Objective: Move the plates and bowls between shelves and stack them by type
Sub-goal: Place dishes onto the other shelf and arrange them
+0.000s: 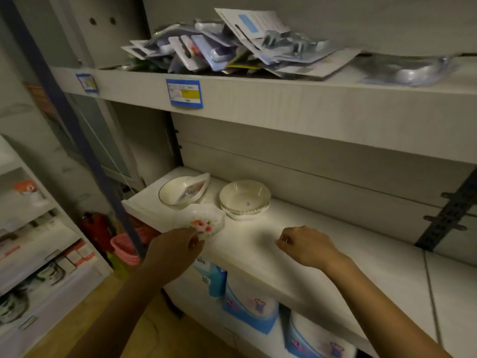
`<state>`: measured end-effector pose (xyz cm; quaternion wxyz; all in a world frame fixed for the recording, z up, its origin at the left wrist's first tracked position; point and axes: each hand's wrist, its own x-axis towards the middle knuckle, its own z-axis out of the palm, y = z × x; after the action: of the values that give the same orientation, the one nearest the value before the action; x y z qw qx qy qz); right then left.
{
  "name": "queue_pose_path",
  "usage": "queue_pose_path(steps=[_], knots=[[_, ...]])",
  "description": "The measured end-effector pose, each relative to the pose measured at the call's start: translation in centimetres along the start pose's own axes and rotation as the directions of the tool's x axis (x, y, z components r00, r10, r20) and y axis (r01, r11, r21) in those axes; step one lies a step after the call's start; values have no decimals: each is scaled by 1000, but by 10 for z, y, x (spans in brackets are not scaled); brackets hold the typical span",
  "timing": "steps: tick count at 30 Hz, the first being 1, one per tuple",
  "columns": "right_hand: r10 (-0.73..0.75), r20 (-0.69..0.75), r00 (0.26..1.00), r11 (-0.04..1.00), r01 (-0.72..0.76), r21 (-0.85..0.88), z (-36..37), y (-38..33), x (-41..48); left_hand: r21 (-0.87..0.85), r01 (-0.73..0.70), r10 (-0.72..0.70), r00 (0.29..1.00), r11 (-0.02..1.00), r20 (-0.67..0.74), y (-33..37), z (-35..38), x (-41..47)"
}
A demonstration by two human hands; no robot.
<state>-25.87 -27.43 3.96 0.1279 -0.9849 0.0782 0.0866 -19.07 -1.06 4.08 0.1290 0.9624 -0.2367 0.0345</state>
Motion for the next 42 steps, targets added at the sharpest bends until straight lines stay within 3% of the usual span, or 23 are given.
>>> queue_pose_path(steps=[6,11,21,25,30,34,40,42], knots=[[206,-17,978,961,-199,193,10,-16,78,-21,7,-7,1000,1000,-1,-57,-14,49],[359,-18,933,923,-352,159,18,-31,127,-23,-33,34,998,999,58,-89,-8,83],[660,24,751,740,-656,151,36,-57,176,-100,-192,201,976,976,89,-162,-14,137],[703,93,706,671,-700,243,36,-60,181,-101,-164,176,978,981,115,-190,-12,154],[707,-27,707,667,-654,358,25,-67,174,-117,-89,108,980,989,167,-208,-3,180],[709,-88,700,667,-625,405,20,-77,148,-33,-120,123,984,992,132,-209,13,204],[731,-172,661,660,-620,424,15,-104,108,114,-83,41,942,990,333,-203,38,231],[736,-184,652,658,-625,420,18,-110,99,94,-56,14,918,994,397,-199,45,236]])
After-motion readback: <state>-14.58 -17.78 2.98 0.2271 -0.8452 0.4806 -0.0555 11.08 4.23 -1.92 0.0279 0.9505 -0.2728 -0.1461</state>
